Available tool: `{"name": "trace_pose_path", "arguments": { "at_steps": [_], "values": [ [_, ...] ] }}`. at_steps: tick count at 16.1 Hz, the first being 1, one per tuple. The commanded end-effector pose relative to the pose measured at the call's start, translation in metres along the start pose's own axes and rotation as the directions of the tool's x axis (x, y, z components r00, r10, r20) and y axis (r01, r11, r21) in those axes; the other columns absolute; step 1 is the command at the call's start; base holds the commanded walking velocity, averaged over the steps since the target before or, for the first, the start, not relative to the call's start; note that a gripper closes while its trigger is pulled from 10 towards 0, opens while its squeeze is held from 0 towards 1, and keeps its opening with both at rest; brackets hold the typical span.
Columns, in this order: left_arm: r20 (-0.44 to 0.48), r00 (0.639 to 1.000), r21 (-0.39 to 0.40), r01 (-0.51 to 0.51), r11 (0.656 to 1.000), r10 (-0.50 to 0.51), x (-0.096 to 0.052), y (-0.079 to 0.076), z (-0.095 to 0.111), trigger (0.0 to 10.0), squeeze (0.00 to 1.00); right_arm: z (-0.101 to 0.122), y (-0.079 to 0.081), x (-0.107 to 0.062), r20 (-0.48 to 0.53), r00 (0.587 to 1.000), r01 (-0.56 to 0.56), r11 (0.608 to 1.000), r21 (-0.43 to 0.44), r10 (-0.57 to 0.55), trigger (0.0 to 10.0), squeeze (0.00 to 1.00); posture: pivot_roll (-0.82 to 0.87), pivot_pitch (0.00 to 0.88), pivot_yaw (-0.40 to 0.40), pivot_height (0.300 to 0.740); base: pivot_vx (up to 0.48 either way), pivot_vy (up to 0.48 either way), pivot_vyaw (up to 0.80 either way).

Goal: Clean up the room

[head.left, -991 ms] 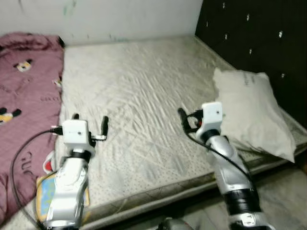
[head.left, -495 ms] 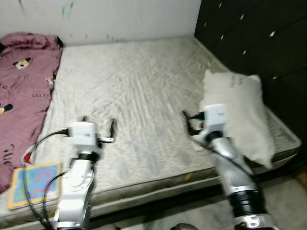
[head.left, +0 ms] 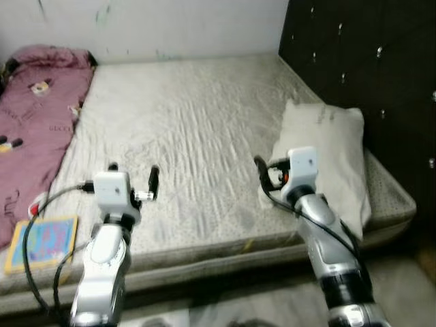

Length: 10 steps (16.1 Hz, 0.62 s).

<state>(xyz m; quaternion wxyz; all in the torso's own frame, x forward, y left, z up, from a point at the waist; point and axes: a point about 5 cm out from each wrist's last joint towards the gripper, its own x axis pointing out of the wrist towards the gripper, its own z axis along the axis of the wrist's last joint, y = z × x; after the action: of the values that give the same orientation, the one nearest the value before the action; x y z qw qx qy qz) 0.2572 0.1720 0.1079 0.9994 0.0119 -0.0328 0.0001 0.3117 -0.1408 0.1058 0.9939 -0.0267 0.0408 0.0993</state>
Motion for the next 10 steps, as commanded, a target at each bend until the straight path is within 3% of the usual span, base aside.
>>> {"name": "trace_pose_path", "arguments": {
  "at_steps": [1, 4, 5, 10],
  "values": [
    [-0.008, 1.0, 0.001, -0.021, 1.0, 0.021, 0.0, 0.003, -0.002, 10.0, 0.0, 0.005, 0.001, 0.004, 0.013, 1.0, -0.001, 1.0, 0.003, 0.001, 10.0, 0.0, -0.08, 0.0, -0.021, 0.74, 0.0, 0.0, 0.0],
    [-0.003, 1.0, 0.007, -0.031, 0.999, 0.031, 0.003, 0.004, -0.001, 10.0, 0.0, 0.011, 0.003, 0.009, 0.04, 0.999, 0.018, 0.999, -0.043, -0.016, 10.0, 0.0, -0.08, 0.0, -0.021, 0.74, 0.0, 0.0, 0.0],
    [-0.002, 0.999, 0.002, -0.033, 0.999, 0.033, 0.003, 0.004, -0.001, 10.0, 0.0, 0.017, 0.009, 0.01, 0.073, 0.997, -0.013, 1.0, -0.008, 0.013, 10.0, 0.0, -0.08, 0.0, -0.021, 0.74, 0.0, 0.0, 0.0],
    [-0.003, 0.999, 0.004, -0.043, 0.999, 0.043, 0.003, 0.005, -0.002, 10.0, 0.0, 0.018, 0.012, 0.009, 0.076, 0.997, -0.015, 1.0, -0.02, 0.016, 10.0, 0.0, -0.08, 0.0, -0.024, 0.74, 0.0, 0.0, 0.0]
  ]
}}
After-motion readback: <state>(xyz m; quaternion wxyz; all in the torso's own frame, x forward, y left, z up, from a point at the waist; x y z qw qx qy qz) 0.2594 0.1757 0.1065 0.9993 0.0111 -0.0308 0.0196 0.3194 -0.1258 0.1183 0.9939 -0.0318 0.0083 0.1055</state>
